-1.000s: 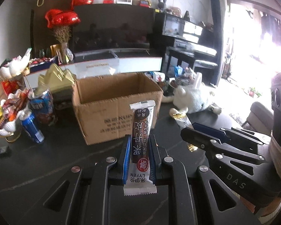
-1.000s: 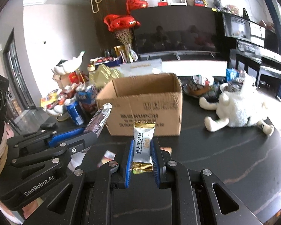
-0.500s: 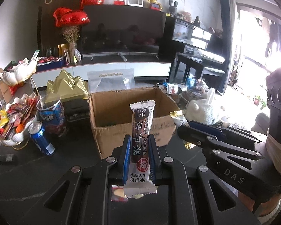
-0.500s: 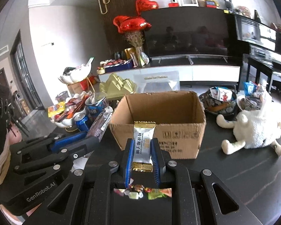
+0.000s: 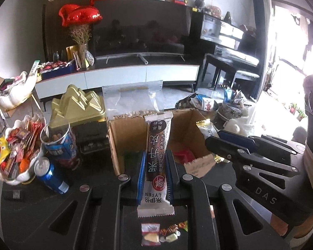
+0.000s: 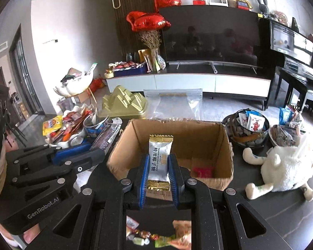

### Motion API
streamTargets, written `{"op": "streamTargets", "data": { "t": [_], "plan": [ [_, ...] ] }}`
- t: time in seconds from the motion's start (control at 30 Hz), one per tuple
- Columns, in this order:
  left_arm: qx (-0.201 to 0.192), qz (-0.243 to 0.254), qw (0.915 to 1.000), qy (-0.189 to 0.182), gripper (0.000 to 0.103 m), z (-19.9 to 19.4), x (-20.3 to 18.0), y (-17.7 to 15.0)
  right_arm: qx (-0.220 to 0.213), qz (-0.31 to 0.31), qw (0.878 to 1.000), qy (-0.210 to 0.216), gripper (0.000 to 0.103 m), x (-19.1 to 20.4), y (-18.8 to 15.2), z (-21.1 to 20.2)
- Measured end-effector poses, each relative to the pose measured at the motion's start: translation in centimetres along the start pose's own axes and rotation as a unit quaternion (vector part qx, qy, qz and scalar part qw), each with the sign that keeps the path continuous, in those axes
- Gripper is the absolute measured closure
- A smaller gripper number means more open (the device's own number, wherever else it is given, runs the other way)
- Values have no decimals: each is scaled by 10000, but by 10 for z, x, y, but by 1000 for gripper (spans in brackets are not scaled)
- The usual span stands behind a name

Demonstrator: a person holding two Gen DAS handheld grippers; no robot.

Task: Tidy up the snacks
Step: 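Open both tools to drop the two bars into the box, then move both open tools back toward the remaining snacks on the table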

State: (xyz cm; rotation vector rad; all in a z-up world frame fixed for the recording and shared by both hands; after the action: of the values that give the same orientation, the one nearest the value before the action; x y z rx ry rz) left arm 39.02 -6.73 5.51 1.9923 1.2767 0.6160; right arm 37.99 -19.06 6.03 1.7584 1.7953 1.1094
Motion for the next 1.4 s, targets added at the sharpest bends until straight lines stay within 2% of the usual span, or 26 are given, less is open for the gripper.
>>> {"op": "streamTargets", "data": {
  "t": [0.27, 0.37, 0.43, 0.47, 0.5, 0.6, 0.7, 0.93, 1.4],
  "plan": [
    [148, 33, 9998, 149, 84, 42, 14, 18, 169, 71, 9998, -54, 83, -17, 20, 40],
    [208, -14, 9995, 248, 81, 60, 19, 20, 174, 95, 9997, -117, 82, -22, 23, 52],
    [204, -62, 9993, 291, 60, 69, 24, 21, 204, 125, 9995, -193, 79, -26, 23, 61],
    [189, -113, 9993, 319, 57, 71, 26, 20, 228, 157, 9993, -257, 65, -28, 22, 65],
    [161, -122, 9992, 338, 56, 71, 28, 20, 213, 179, 9992, -285, 60, -31, 21, 67],
    [92, -13, 9981, 614, 55, 67, 28, 17, 176, 149, 9992, -334, 60, -34, 14, 69],
    [51, 3, 9977, 669, 50, 59, 26, 10, 216, 174, 9993, -241, 60, -34, 8, 68],
    [24, 45, 9970, 766, 50, 33, 18, -8, 85, 163, 9998, -44, 60, -24, -5, 46],
    [-180, 99, 9980, 596, 48, -23, 7, -41, -99, -209, 9995, 196, 60, 14, -35, -9]
  ]
}}
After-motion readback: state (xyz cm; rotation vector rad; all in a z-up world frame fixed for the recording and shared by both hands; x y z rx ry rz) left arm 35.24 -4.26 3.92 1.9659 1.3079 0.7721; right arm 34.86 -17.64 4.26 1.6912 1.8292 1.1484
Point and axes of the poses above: each gripper's, at about its wrist camera, not at the fingertips, and z roughly the way its jaws point, x to its left, y to its top, the point moved 3 cm from there along z, roughly the way its jaws point, and after that the axes turned 8 degrees about z, right-handed, at the moved point
